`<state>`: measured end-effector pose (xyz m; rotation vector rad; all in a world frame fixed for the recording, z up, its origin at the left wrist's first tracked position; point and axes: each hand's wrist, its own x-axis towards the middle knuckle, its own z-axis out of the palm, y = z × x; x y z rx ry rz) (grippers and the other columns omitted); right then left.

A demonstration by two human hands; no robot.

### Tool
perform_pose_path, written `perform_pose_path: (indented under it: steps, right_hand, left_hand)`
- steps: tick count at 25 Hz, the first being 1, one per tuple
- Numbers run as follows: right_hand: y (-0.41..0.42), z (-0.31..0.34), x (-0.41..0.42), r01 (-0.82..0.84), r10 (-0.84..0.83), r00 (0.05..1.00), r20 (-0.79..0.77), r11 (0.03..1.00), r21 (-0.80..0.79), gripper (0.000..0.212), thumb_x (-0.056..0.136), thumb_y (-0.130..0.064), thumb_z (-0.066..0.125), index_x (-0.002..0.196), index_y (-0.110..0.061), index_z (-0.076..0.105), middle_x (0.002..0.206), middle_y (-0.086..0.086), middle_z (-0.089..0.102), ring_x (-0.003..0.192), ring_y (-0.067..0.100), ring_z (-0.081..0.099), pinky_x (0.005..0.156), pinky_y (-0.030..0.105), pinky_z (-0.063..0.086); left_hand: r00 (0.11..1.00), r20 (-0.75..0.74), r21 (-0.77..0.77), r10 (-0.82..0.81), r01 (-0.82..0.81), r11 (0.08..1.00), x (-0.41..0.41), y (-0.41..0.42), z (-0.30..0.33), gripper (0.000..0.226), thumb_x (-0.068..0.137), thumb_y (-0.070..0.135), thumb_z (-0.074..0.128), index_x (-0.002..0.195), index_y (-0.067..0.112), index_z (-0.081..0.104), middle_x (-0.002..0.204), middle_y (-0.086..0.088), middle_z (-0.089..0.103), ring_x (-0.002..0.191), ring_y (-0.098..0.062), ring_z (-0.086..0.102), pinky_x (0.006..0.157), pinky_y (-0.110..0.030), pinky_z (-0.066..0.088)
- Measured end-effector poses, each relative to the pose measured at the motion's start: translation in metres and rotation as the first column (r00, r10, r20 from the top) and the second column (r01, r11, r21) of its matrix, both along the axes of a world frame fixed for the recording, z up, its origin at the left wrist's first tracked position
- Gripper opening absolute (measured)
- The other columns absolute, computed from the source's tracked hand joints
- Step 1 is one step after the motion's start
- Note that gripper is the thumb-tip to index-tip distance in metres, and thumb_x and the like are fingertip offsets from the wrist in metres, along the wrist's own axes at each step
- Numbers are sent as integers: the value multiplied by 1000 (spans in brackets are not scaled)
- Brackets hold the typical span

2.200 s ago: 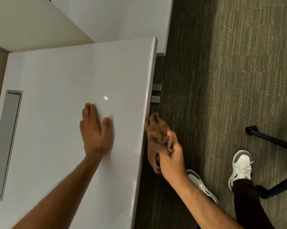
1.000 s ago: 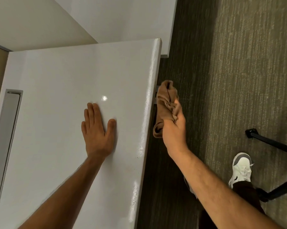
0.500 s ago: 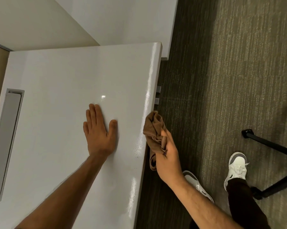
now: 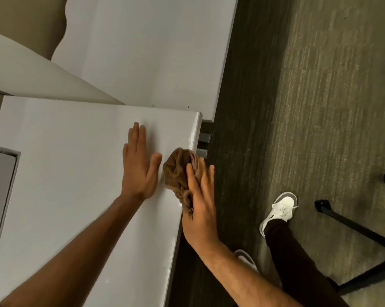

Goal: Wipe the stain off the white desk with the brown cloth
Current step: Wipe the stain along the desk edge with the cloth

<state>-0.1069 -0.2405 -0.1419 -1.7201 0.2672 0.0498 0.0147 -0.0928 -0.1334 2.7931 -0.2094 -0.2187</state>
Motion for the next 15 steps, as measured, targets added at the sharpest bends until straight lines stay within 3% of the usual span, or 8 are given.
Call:
perform_pose_path:
  steps: [3, 5, 8, 10, 12, 15]
  right_hand:
    - [-1, -4, -5, -50, 51, 998, 28, 999, -17, 67, 100, -41, 43, 160, -44, 14, 172, -13, -1, 159, 23, 7, 122, 53, 32]
    - [-5, -7, -11, -84, 84, 996, 16, 996, 19, 61, 101, -49, 44, 158, -46, 24, 170, -13, 8, 157, 20, 18, 120, 47, 38]
    - [-13, -8, -21, -163, 169, 985, -46, 981, 100, 67, 93, -26, 71, 149, -44, 38, 165, -10, 17, 152, 15, 26, 118, 40, 42]
    - [-24, -11, -20, -164, 183, 982, -46, 946, 278, 70, 85, -9, 77, 141, -39, 46, 159, -8, 28, 147, 12, 36, 111, 39, 49]
    - [-40, -16, -4, -1, 36, 998, -59, 865, 502, 59, 87, -6, 71, 135, -35, 54, 150, -7, 43, 139, 14, 49, 104, 34, 54]
    - [-63, -31, 42, 301, -222, 953, -205, 754, 584, 53, 92, -5, 58, 136, -34, 55, 136, -1, 59, 128, 16, 59, 102, 28, 50]
  left_hand:
    - [1000, -21, 167, -14, 17, 986, 13, -14, -16, 81, 104, 57, 32, 167, 20, -1, 175, 5, -15, 161, -13, -14, 127, -29, -12]
    - [1000, -20, 184, -13, 16, 983, 13, -11, -19, 80, 103, 59, 26, 168, 21, -1, 175, 4, -12, 162, -17, -11, 127, -28, -14]
    - [1000, -13, 177, -7, 9, 984, 16, -13, -19, 80, 102, 63, 20, 168, 20, 0, 176, 2, -10, 162, -20, -8, 126, -25, -16]
    - [1000, -8, 180, -8, 9, 984, 15, -15, -19, 80, 103, 62, 20, 168, 19, 0, 176, 1, -9, 162, -21, -7, 126, -25, -15]
    - [1000, 1, 179, -20, 20, 984, 12, -16, -20, 80, 104, 62, 19, 167, 19, 0, 176, 0, -8, 162, -21, -6, 127, -26, -13]
    - [1000, 2, 172, -23, 22, 985, 14, -13, -19, 80, 104, 62, 22, 167, 18, 0, 176, 0, -8, 162, -21, -5, 129, -31, -8]
